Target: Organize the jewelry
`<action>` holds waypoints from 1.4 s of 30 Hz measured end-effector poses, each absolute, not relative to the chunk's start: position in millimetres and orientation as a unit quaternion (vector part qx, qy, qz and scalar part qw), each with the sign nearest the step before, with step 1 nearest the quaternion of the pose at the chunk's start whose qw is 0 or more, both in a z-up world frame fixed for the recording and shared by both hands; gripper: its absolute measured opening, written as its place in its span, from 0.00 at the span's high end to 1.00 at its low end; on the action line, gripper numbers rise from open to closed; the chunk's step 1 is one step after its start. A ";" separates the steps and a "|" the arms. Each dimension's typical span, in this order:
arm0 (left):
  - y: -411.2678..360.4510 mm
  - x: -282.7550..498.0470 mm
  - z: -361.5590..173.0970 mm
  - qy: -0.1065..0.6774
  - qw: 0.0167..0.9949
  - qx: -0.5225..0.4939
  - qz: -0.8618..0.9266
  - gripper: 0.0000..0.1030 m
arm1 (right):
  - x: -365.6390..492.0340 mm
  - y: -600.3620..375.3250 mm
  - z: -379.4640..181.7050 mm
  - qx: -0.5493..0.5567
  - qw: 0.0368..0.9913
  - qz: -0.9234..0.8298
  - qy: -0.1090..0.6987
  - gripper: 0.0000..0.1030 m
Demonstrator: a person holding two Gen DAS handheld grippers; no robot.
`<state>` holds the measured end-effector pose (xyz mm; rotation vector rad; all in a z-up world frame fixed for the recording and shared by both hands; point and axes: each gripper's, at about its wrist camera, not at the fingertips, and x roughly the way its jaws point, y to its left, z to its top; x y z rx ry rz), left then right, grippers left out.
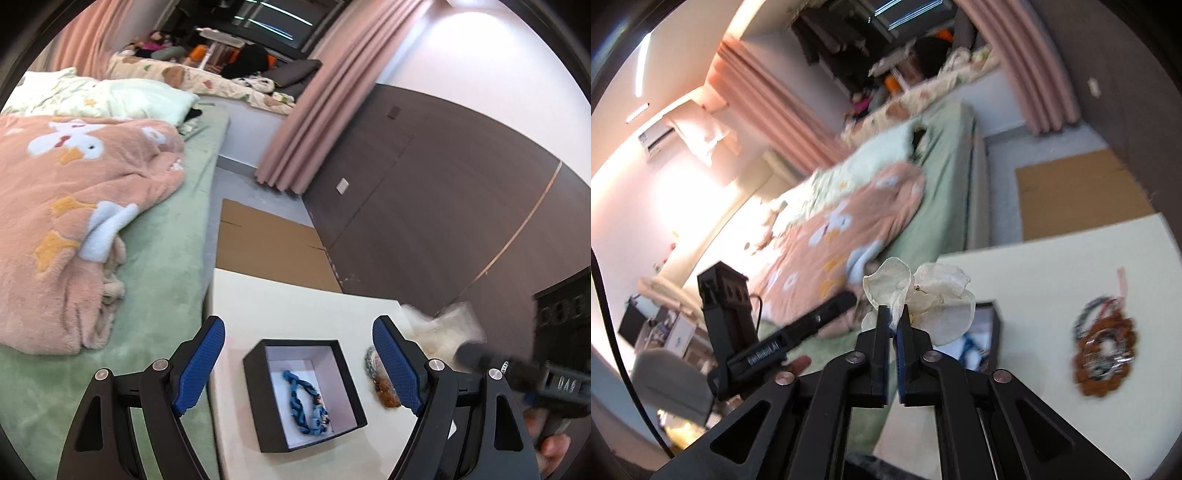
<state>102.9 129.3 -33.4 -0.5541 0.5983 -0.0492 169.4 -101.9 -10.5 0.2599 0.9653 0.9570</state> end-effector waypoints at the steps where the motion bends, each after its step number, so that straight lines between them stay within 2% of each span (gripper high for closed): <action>1: 131.5 101.7 -32.6 0.289 0.917 -0.273 -0.024 0.12 | 173.1 -97.3 -18.8 0.119 0.766 0.439 0.455 0.37; 2: 133.4 100.3 -32.2 0.286 0.918 -0.273 -0.023 0.05 | 176.0 -97.2 -22.2 0.120 0.771 0.430 0.454 0.28; 3: 134.8 99.0 -31.5 0.285 0.919 -0.272 -0.019 0.02 | 178.3 -99.5 -25.0 0.123 0.775 0.424 0.452 0.25; 11: 130.8 98.9 -28.1 0.286 0.921 -0.264 -0.019 0.01 | 188.1 -155.8 -16.6 0.142 0.806 0.374 0.436 0.25; 13: 123.0 99.8 -26.6 0.285 0.924 -0.253 -0.017 0.01 | 187.9 -176.7 -11.8 0.146 0.819 0.351 0.430 0.22; 18: 93.8 105.1 -19.1 0.277 0.938 -0.206 -0.013 0.01 | 192.4 -224.7 -15.6 0.157 0.842 0.286 0.430 0.21; 27: 24.5 127.4 -11.6 0.306 0.937 -0.152 -0.067 0.01 | 202.0 -288.0 -40.2 0.229 0.825 0.212 0.471 0.21; 33: -20.9 150.5 -15.2 0.330 0.932 -0.116 -0.099 0.15 | 200.5 -323.0 -44.9 0.271 0.818 0.190 0.470 0.21; 38: -49.5 176.1 -35.3 0.369 0.918 -0.094 -0.113 0.35 | 199.9 -338.3 -45.0 0.276 0.818 0.187 0.469 0.21; 42: -66.4 191.6 -50.3 0.392 0.908 -0.076 -0.123 0.47 | 202.0 -349.3 -49.3 0.285 0.815 0.180 0.471 0.21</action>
